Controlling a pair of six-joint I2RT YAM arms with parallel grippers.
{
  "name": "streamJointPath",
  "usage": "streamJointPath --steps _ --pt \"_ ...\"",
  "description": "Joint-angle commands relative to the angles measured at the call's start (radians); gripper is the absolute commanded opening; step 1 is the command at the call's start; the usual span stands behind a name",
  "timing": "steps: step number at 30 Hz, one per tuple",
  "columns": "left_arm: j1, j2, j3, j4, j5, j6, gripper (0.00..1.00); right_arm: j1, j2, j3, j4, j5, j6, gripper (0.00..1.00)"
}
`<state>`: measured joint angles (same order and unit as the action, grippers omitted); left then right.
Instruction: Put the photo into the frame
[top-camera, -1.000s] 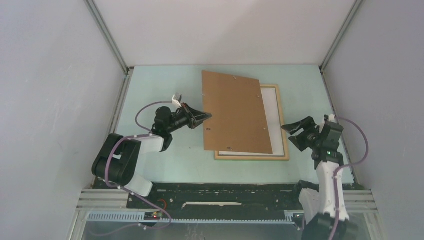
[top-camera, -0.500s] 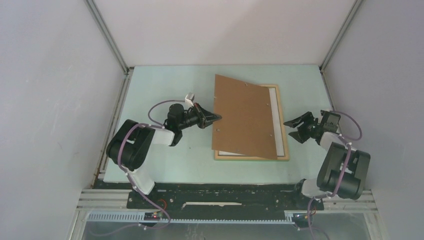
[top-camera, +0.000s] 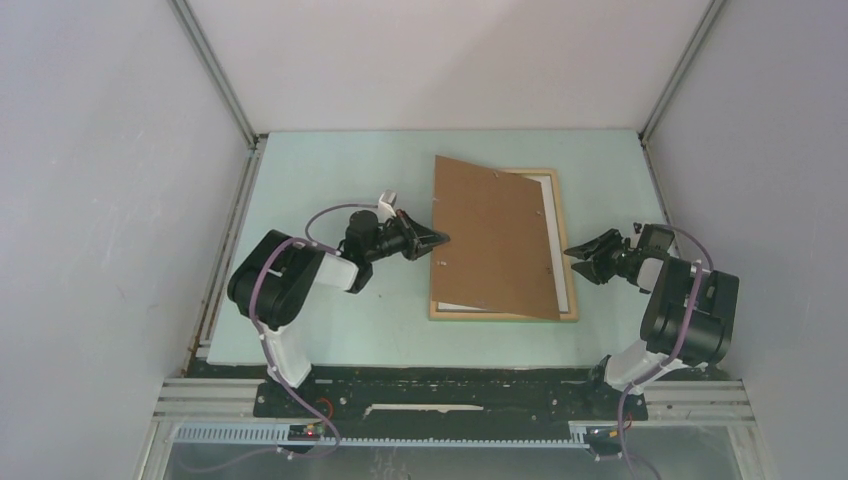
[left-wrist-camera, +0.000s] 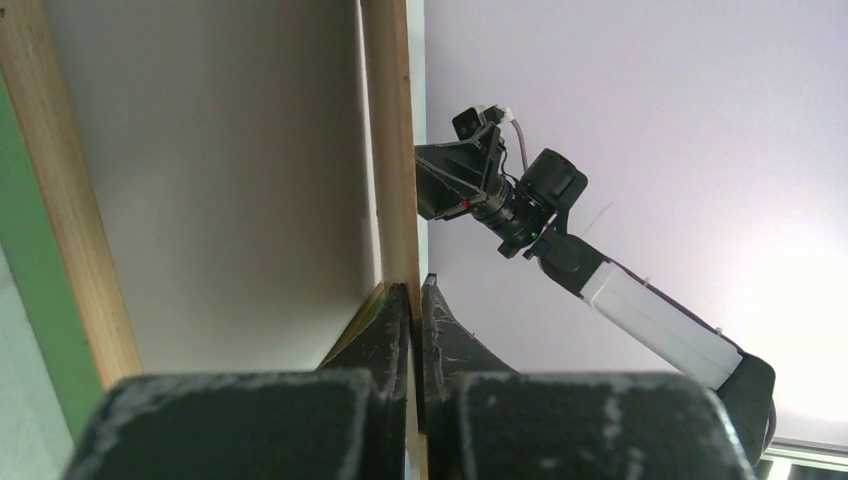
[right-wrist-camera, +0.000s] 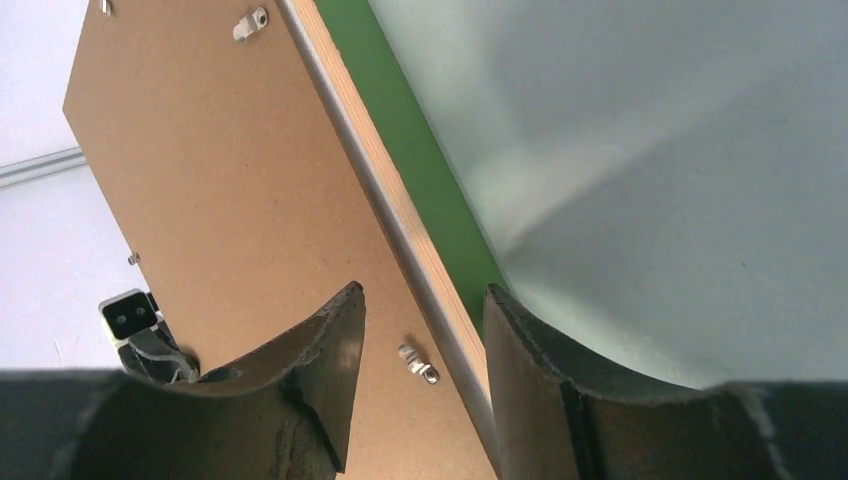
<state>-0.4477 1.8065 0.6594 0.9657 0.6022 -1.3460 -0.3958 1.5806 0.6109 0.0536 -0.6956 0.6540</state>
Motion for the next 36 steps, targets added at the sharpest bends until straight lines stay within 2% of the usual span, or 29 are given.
streamJointPath --steps 1,10,27,36 --pt "-0.011 0.029 0.092 0.138 -0.015 -0.001 0.0 0.009 0.021 0.002 0.069 -0.044 0.005 0.54" --pt "-0.017 0.097 0.156 0.137 -0.032 -0.002 0.0 0.026 0.036 -0.004 0.096 -0.065 0.012 0.48" --pt "-0.034 0.184 0.203 0.109 0.013 0.013 0.0 0.044 0.055 -0.004 0.122 -0.072 0.016 0.45" --pt "-0.015 0.13 0.16 0.062 0.04 0.063 0.0 0.044 0.034 -0.003 0.1 -0.054 -0.006 0.45"
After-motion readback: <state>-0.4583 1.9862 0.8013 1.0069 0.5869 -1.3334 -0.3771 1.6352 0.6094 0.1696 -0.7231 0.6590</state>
